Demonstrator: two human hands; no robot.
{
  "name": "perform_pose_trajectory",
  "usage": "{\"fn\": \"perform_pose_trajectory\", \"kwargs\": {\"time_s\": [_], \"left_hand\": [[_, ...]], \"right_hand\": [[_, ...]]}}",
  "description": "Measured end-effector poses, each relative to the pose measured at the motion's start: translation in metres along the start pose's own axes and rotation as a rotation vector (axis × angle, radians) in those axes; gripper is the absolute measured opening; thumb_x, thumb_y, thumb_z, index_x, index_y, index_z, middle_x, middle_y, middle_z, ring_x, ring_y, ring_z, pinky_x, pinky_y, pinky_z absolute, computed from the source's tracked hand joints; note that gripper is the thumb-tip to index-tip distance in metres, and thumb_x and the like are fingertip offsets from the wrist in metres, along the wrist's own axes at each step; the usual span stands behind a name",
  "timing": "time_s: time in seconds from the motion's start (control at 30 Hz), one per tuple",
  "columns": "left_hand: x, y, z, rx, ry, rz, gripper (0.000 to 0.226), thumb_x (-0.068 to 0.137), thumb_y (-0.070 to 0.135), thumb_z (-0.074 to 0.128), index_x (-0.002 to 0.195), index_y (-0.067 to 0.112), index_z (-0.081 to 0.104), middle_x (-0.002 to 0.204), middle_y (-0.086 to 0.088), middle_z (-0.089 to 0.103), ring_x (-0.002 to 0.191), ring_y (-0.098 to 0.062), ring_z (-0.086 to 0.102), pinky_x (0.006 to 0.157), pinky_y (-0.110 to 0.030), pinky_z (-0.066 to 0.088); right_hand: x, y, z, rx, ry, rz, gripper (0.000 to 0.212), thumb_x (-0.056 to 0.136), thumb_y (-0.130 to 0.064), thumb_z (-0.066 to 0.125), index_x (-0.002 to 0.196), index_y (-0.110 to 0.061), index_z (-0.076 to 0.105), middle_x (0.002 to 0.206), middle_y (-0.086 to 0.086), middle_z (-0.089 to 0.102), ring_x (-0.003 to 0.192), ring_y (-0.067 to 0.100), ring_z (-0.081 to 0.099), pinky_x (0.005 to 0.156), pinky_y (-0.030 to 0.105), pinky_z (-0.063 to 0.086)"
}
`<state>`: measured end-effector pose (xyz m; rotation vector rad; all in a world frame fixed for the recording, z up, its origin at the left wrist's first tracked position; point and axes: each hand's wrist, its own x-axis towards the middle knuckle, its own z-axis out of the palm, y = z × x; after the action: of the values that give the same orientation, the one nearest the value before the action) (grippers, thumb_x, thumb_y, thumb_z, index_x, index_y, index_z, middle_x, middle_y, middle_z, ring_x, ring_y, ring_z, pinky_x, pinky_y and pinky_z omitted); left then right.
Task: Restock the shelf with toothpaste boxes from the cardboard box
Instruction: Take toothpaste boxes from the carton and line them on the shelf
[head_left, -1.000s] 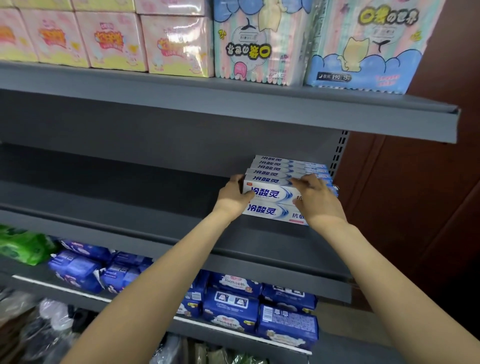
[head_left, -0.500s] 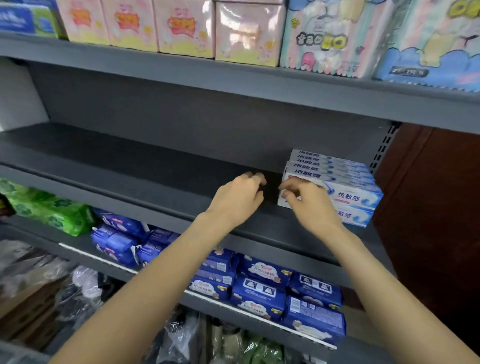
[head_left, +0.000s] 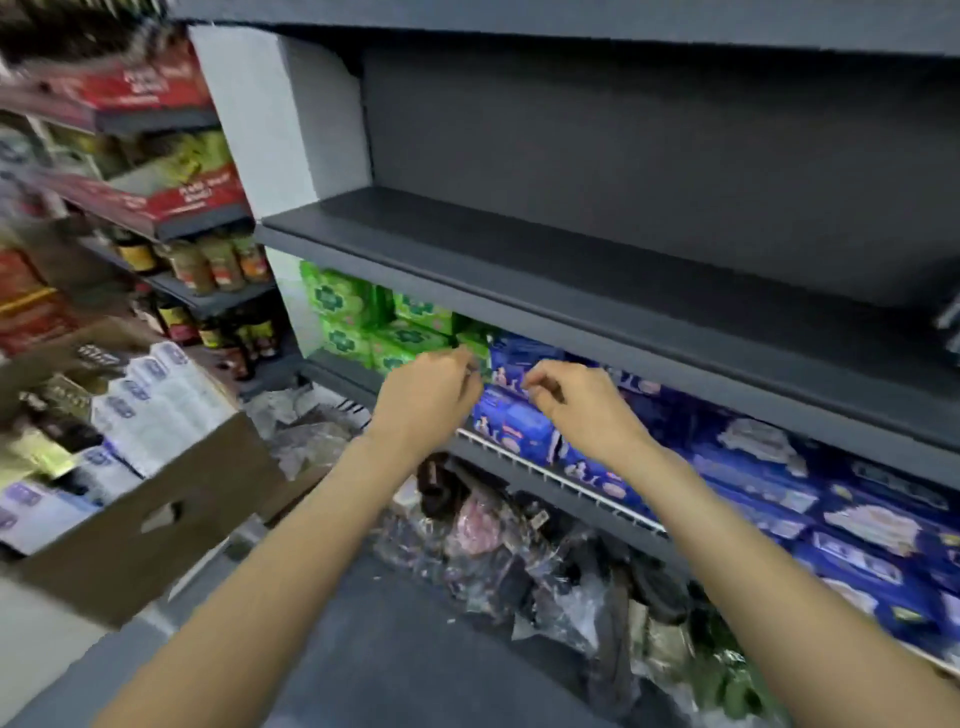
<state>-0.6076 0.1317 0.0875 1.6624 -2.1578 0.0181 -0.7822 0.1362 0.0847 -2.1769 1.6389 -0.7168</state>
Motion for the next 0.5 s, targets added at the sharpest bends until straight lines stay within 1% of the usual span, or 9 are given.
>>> {"fn": "perform_pose_trajectory", "kwargs": {"time_s": [0.07,0.13,0.2,0.27,0.3,0.33,0.37,0.43,0.5], "left_hand": [[-0.014,-0.064,-0.006,-0.046,-0.028,-0.064,0.025,0.095,0.027,0.046,0.113,0.016,0.059,0.100,-0.006,0.069,0.092,-0.030,0.063,0.069,-0.038,0.049],[-0.028,-0.123,-0.010,-0.063,-0.069,-0.130,0.024,0.096,0.026,0.046,0.112,0.014,0.060,0.091,-0.007,0.069,0.084,-0.029,0.063,0.061,-0.038,0.049],[-0.040,-0.174,-0.013,-0.064,-0.105,-0.212,0.024,0.095,0.027,0.046,0.108,0.012,0.060,0.090,-0.009,0.067,0.086,-0.030,0.062,0.059,-0.036,0.043],[-0.048,-0.221,-0.015,-0.085,-0.141,-0.320,0.022,0.095,0.024,0.047,0.105,0.010,0.060,0.090,-0.010,0.065,0.089,-0.032,0.062,0.062,-0.033,0.041],[-0.051,-0.243,-0.014,-0.104,-0.158,-0.377,0.022,0.094,0.022,0.046,0.105,0.010,0.061,0.092,-0.011,0.065,0.091,-0.033,0.062,0.065,-0.033,0.042],[-0.051,-0.272,-0.013,-0.121,-0.167,-0.441,0.023,0.094,0.021,0.046,0.105,0.009,0.062,0.097,-0.014,0.066,0.094,-0.034,0.061,0.069,-0.034,0.045],[-0.051,-0.294,-0.009,-0.136,-0.172,-0.488,0.025,0.094,0.021,0.045,0.106,0.009,0.063,0.103,-0.015,0.066,0.097,-0.034,0.060,0.075,-0.036,0.047],[-0.047,-0.332,-0.003,-0.146,-0.202,-0.561,0.028,0.094,0.023,0.045,0.111,0.009,0.063,0.112,-0.013,0.065,0.104,-0.033,0.058,0.083,-0.037,0.048],[-0.037,-0.383,0.004,-0.139,-0.254,-0.608,0.033,0.092,0.021,0.047,0.121,0.009,0.057,0.122,-0.013,0.060,0.111,-0.031,0.055,0.089,-0.037,0.047]], "right_hand": [[0.018,-0.039,0.047,0.000,-0.074,-0.021,0.020,0.091,-0.014,0.051,0.103,-0.013,0.067,0.102,0.011,0.069,0.096,0.030,0.061,0.081,0.035,0.045],[0.038,-0.076,0.091,0.011,-0.131,-0.043,0.021,0.092,-0.015,0.051,0.106,-0.013,0.067,0.106,0.011,0.069,0.100,0.029,0.061,0.081,0.034,0.045],[0.057,-0.111,0.131,0.022,-0.194,-0.068,0.021,0.093,-0.016,0.050,0.107,-0.014,0.066,0.109,0.010,0.067,0.101,0.028,0.061,0.079,0.033,0.047],[0.077,-0.142,0.171,0.010,-0.271,-0.107,0.022,0.094,-0.015,0.049,0.110,-0.013,0.064,0.110,0.009,0.065,0.102,0.025,0.060,0.072,0.028,0.041],[0.086,-0.157,0.189,0.007,-0.297,-0.124,0.023,0.094,-0.015,0.048,0.111,-0.012,0.064,0.111,0.008,0.064,0.103,0.025,0.059,0.071,0.026,0.039],[0.099,-0.173,0.213,0.013,-0.320,-0.137,0.024,0.095,-0.014,0.048,0.113,-0.011,0.063,0.113,0.009,0.063,0.104,0.024,0.058,0.074,0.026,0.041],[0.110,-0.184,0.231,0.024,-0.336,-0.142,0.025,0.094,-0.014,0.048,0.115,-0.010,0.062,0.115,0.010,0.062,0.106,0.025,0.057,0.080,0.029,0.044],[0.129,-0.200,0.262,0.042,-0.352,-0.142,0.029,0.093,-0.013,0.047,0.120,-0.010,0.059,0.119,0.012,0.058,0.112,0.026,0.053,0.092,0.036,0.044],[0.158,-0.217,0.300,0.052,-0.382,-0.130,0.035,0.092,-0.013,0.046,0.126,-0.011,0.054,0.123,0.012,0.054,0.116,0.028,0.049,0.094,0.036,0.042]]}}
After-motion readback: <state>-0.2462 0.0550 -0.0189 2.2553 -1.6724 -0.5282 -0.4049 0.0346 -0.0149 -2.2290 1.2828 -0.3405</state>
